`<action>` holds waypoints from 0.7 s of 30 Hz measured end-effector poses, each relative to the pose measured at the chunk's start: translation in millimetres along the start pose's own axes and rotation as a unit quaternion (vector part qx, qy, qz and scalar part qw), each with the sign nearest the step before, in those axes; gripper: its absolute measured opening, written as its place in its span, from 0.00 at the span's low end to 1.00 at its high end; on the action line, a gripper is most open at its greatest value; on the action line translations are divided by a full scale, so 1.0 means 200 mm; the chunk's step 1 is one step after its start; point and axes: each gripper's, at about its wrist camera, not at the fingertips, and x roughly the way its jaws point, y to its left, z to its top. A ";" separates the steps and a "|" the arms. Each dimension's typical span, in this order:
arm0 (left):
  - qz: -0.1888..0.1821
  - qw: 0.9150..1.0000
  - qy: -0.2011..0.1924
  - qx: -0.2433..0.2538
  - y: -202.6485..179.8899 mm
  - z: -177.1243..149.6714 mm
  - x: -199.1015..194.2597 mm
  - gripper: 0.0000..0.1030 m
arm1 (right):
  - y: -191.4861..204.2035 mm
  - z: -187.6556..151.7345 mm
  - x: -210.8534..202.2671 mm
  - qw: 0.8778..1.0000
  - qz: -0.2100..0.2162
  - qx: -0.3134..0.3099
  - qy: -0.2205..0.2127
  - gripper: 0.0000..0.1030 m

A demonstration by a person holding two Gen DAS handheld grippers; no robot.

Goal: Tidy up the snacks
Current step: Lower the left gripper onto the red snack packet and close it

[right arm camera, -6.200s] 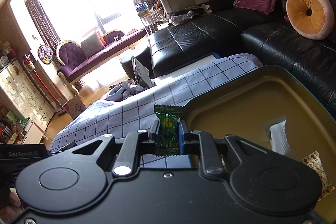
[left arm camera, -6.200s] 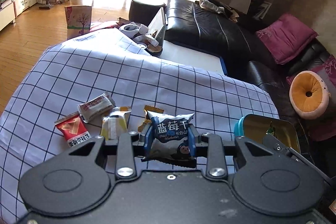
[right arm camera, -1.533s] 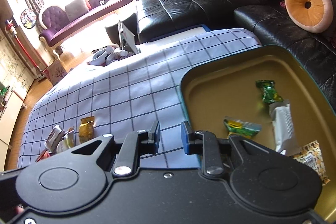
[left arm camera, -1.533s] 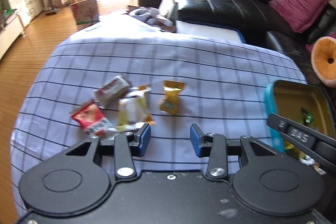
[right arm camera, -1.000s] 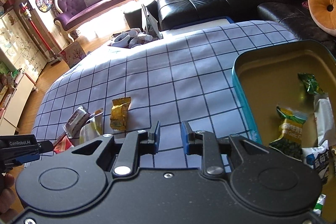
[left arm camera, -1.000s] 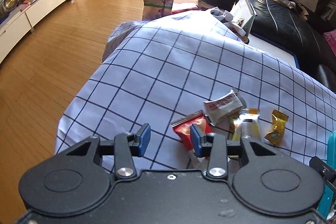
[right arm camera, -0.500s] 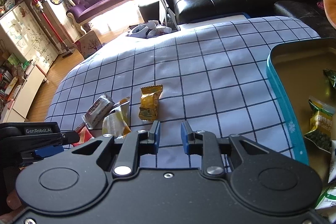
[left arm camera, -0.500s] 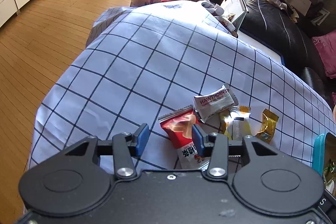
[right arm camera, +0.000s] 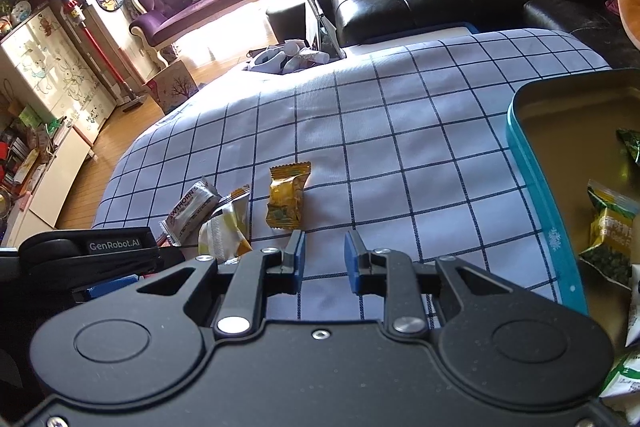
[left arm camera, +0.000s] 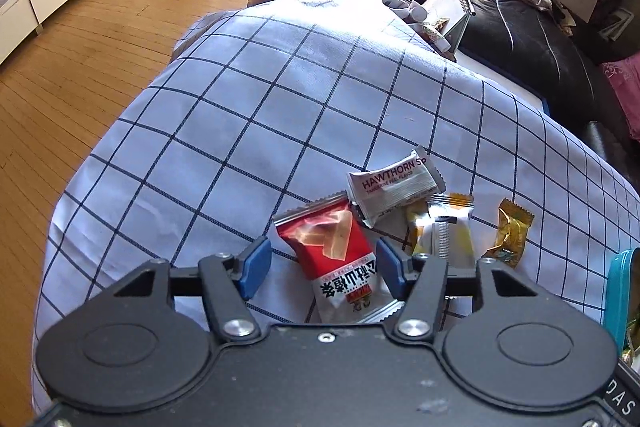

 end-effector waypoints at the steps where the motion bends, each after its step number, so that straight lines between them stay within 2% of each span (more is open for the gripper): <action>1: 0.005 1.000 -0.002 0.004 -0.01 0.00 0.00 0.57 | 0.00 0.00 0.00 1.000 0.000 0.000 0.000 0.33; 9: 0.029 0.999 -0.006 0.018 -0.05 -0.01 0.02 0.58 | 0.00 -0.01 0.00 1.000 0.000 -0.003 0.001 0.33; 12: 0.030 0.999 -0.004 0.019 -0.02 -0.01 0.01 0.43 | 0.00 -0.01 0.00 1.000 0.000 0.001 0.000 0.33; 17: -0.014 1.000 0.015 0.012 0.09 0.02 0.00 0.39 | 0.03 -0.01 0.02 1.000 0.002 0.000 0.001 0.33; 21: -0.020 1.000 0.016 -0.009 0.16 0.04 -0.01 0.39 | 0.05 -0.01 0.04 1.000 0.008 0.001 -0.002 0.33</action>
